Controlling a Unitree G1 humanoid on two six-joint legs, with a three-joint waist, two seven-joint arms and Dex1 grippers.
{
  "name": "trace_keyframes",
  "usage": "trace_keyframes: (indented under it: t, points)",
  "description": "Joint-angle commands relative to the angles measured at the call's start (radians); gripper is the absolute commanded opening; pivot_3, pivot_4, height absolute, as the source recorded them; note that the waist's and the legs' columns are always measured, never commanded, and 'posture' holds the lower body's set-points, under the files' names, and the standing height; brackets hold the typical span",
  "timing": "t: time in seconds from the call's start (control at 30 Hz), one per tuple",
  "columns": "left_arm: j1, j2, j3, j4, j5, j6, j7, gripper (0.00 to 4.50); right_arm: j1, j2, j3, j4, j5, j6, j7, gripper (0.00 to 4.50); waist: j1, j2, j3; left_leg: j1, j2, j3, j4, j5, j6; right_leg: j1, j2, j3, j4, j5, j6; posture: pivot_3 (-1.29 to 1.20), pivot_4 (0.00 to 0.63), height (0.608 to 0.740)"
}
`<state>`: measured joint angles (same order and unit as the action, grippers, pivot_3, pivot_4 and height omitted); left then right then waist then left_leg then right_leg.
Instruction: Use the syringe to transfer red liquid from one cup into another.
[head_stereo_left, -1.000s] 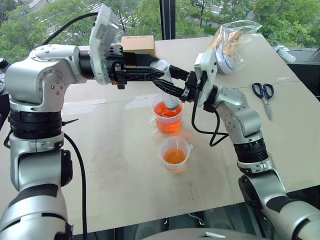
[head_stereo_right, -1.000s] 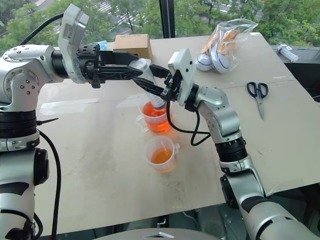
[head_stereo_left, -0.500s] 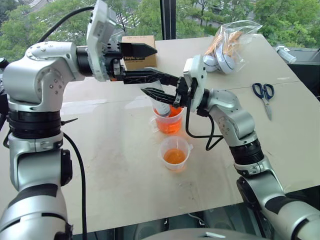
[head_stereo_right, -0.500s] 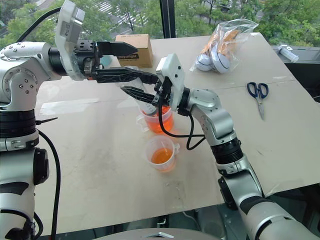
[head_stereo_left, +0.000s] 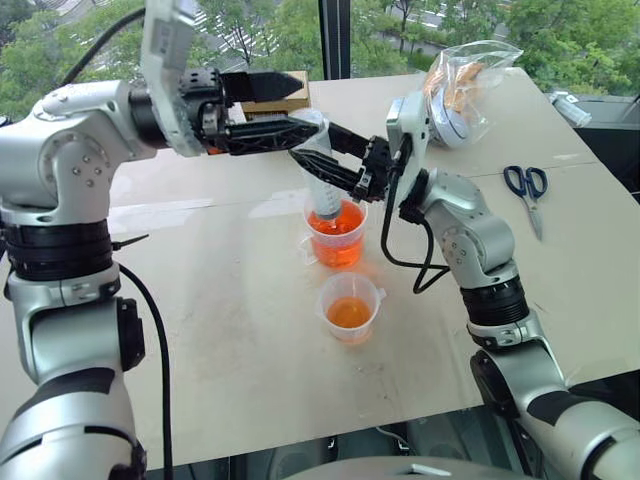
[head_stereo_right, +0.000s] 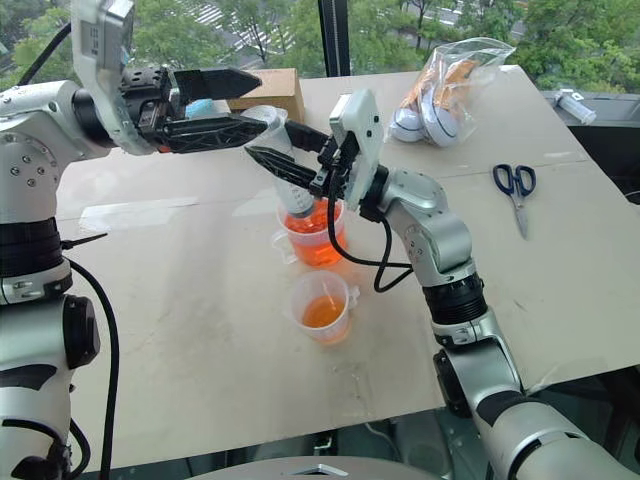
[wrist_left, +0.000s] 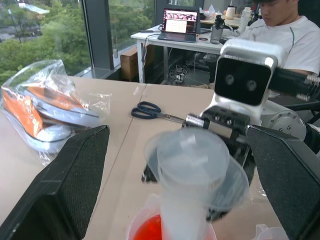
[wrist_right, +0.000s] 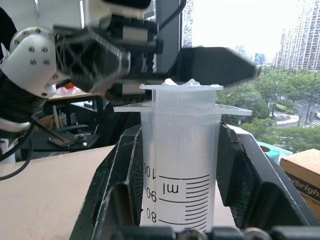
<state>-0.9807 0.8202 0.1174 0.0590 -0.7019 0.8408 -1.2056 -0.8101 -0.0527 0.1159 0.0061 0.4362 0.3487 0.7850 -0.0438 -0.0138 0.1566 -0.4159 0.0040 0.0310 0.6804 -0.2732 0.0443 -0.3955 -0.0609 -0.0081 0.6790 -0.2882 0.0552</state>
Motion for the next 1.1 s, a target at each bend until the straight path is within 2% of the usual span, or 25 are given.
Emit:
trace_keyframes:
  t: [0.03,0.07,0.17,0.87,0.97,1.1]
  points:
    - [0.013,-0.001,0.023,-0.041,-0.024,0.0,0.005,3.94,-0.017,0.002,-0.01,-0.028,0.016,-0.016,0.0,1.6,0.0,0.0,0.0,0.0,0.0,0.0,0.0,0.0,0.0,0.0,0.0,0.0,0.0,0.0,0.0,0.0,0.15,0.74]
    - [0.014,-0.003,0.021,-0.042,-0.026,-0.001,0.008,3.69,-0.017,0.001,-0.009,-0.028,0.016,-0.016,0.0,1.6,0.0,0.0,0.0,0.0,0.0,0.0,0.0,0.0,0.0,0.0,0.0,0.0,0.0,0.0,0.0,0.0,0.15,0.74]
    - [0.015,-0.006,0.02,-0.044,-0.028,-0.006,0.011,2.29,-0.016,-0.001,-0.005,-0.031,0.017,-0.017,0.002,1.6,0.0,0.0,0.0,0.0,0.0,0.0,0.0,0.0,0.0,0.0,0.0,0.0,0.0,0.0,0.0,0.0,0.15,0.74]
    - [0.021,0.011,-0.029,-0.034,0.017,-0.043,-0.007,2.29,-0.011,-0.007,0.014,-0.041,0.017,-0.016,0.01,1.6,0.0,0.0,0.0,0.0,0.0,0.0,0.0,0.0,0.0,0.0,0.0,0.0,0.0,0.0,0.0,0.0,0.15,0.74]
    - [0.019,0.008,-0.033,-0.028,0.018,-0.043,-0.013,1.46,-0.012,-0.007,0.015,-0.039,0.017,-0.017,0.008,1.6,0.0,0.0,0.0,0.0,0.0,0.0,0.0,0.0,0.0,0.0,0.0,0.0,0.0,0.0,0.0,0.0,0.15,0.74]
    - [0.019,0.002,-0.051,-0.021,0.04,-0.057,-0.013,1.41,-0.014,-0.006,0.014,-0.04,0.016,-0.018,0.005,1.6,0.0,0.0,0.0,0.0,0.0,0.0,0.0,0.0,0.0,0.0,0.0,0.0,0.0,0.0,0.0,0.0,0.15,0.74]
